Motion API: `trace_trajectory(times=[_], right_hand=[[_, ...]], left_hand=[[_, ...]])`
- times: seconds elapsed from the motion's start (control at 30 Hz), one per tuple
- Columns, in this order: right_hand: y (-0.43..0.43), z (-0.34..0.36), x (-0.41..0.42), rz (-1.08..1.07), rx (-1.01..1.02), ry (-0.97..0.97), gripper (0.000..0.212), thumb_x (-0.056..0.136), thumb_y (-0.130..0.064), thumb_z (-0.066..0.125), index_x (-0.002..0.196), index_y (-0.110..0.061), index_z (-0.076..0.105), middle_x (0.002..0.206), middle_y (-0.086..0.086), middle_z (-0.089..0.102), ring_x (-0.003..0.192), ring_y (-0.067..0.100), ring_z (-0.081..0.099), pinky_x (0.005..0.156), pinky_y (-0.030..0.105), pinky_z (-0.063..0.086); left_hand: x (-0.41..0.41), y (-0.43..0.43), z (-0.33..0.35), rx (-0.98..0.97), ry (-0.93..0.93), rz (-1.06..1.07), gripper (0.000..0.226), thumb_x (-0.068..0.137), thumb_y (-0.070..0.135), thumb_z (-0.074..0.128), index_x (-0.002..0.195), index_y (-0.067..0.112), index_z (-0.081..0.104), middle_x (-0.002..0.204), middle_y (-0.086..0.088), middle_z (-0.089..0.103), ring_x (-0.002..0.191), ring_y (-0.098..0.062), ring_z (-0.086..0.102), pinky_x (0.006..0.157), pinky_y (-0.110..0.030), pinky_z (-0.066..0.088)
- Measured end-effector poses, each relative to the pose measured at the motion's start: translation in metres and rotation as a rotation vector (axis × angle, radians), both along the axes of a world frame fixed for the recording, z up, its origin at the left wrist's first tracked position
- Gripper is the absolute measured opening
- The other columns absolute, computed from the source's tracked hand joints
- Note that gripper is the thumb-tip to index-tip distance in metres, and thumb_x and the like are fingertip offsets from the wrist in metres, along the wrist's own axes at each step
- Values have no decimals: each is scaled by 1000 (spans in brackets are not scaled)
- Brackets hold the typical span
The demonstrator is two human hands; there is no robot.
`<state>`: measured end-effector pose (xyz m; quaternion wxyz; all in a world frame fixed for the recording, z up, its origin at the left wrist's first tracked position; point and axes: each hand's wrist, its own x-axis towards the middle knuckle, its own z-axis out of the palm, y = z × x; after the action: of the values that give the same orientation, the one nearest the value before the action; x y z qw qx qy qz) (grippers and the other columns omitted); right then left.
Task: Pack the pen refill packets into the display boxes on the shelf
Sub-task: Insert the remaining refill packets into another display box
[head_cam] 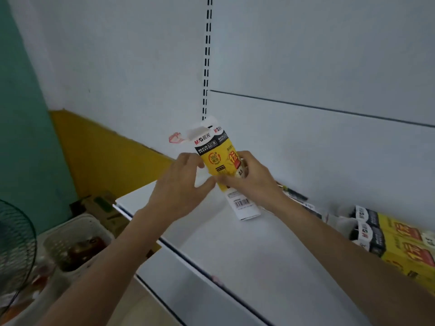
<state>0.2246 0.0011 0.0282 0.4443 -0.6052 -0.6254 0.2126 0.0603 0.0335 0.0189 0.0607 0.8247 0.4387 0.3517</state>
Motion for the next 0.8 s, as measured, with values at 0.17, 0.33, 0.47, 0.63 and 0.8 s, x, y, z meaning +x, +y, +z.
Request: trace_trajectory(times=[0.17, 0.33, 0.47, 0.63, 0.8], right_hand=[[22, -9, -28, -119, 93, 166, 43, 74, -24, 76, 101, -17, 44, 87, -8, 59, 74, 0, 56, 57, 9, 45], [41, -14, -67, -27, 220, 188, 42, 65, -7, 78, 97, -17, 52, 97, 5, 61, 91, 12, 62, 77, 38, 57], [35, -12, -52, -24, 18, 176, 71, 68, -20, 81, 124, -33, 39, 120, -9, 51, 110, 6, 52, 88, 34, 53], [40, -2, -37, -62, -72, 443, 63, 77, -7, 72, 130, -21, 41, 115, 5, 61, 100, 20, 64, 77, 36, 56], [42, -19, -53, -262, -40, 364, 49, 73, -24, 77, 109, -19, 45, 95, -4, 60, 86, 13, 66, 65, 31, 58]], left_hand=[[19, 27, 14, -396, -395, -188, 36, 86, 40, 56, 109, 18, 40, 104, 7, 55, 91, -9, 56, 62, -11, 42], [28, 68, 26, -298, -393, -196, 59, 74, 40, 70, 119, 16, 40, 105, -2, 53, 89, -13, 52, 61, -17, 35], [14, 98, 37, -336, -347, -331, 69, 74, 38, 72, 131, 26, 35, 96, 13, 53, 81, -4, 53, 63, -14, 36], [18, 116, 36, -475, -201, -575, 68, 66, 46, 74, 124, 30, 42, 99, 14, 61, 90, -7, 61, 70, -23, 45], [27, 115, 23, -171, -101, -492, 92, 70, 46, 71, 143, 33, 17, 130, -1, 46, 111, -18, 49, 92, -37, 43]])
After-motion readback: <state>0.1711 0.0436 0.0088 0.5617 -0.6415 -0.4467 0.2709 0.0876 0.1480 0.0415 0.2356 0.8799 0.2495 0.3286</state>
